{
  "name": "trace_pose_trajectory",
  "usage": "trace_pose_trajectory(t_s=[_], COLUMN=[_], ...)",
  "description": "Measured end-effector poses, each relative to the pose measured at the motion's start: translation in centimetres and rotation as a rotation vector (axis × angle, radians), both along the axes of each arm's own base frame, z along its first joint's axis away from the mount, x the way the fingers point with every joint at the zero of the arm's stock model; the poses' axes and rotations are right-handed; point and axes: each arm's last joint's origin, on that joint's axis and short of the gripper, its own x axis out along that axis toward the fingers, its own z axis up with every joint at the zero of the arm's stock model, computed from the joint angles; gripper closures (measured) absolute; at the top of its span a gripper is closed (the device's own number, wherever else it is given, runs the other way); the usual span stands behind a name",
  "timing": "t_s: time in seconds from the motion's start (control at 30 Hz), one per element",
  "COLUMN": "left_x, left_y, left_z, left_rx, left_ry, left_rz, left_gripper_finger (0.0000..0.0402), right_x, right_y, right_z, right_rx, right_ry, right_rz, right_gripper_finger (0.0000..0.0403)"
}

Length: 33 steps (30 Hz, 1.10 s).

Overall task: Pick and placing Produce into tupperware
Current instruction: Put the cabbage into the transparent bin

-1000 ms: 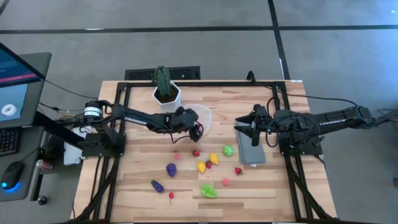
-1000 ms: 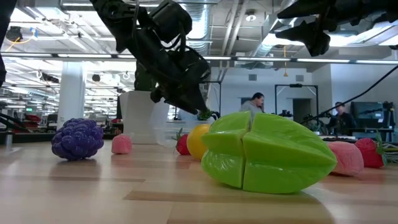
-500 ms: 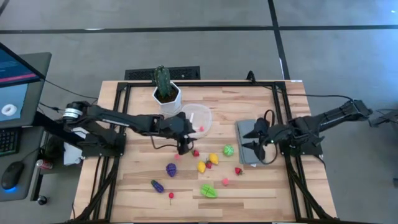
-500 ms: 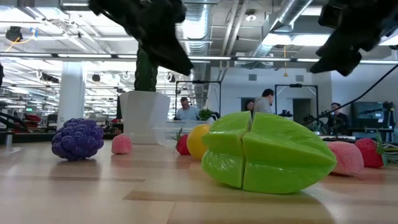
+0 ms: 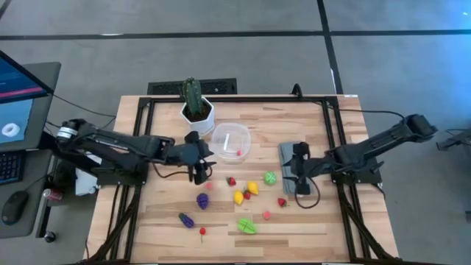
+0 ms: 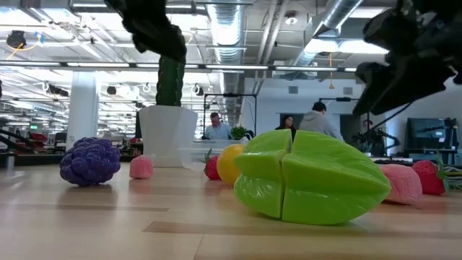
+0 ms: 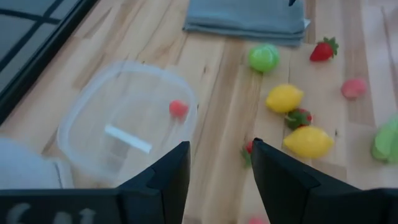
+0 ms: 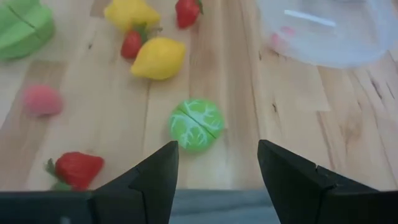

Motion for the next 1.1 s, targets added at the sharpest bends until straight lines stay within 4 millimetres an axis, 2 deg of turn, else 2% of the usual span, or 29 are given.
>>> trace_pose_trajectory(t_s=[0.23,0.6,0.8,1.1], left_x=[-1.7,-3.3,-4.0,-5.0], left_y=[-2.6,-5.2,-6.3,-7.5], left_z=[-0.3,-0.6,-0.7,-0.8], left_rx=[-0.004,-0.02,-0.032,-0.05], left_ry=[0.033,0.027,0.008,-0.016], left_rz=[0.074,0.144,0.166,0.195], left_gripper_finger=[0.0242,0.0242,0.0242,0.0242], right_x=[2.5,5.1,6.1,7.9], right_y=[-0.5,-0.6,-0.5,-0.3], right_z=[-0.5,0.6,-0.1,-1.2], right_rx=[0.035,-0.054,-0.055,-0.053], right_ry=[0.084,0.098,0.162,0.258], right_rz=[0.016,0.188,0.24,0.242], right_gripper_finger=[0.0136,0.0092,0.0075,0.0071])
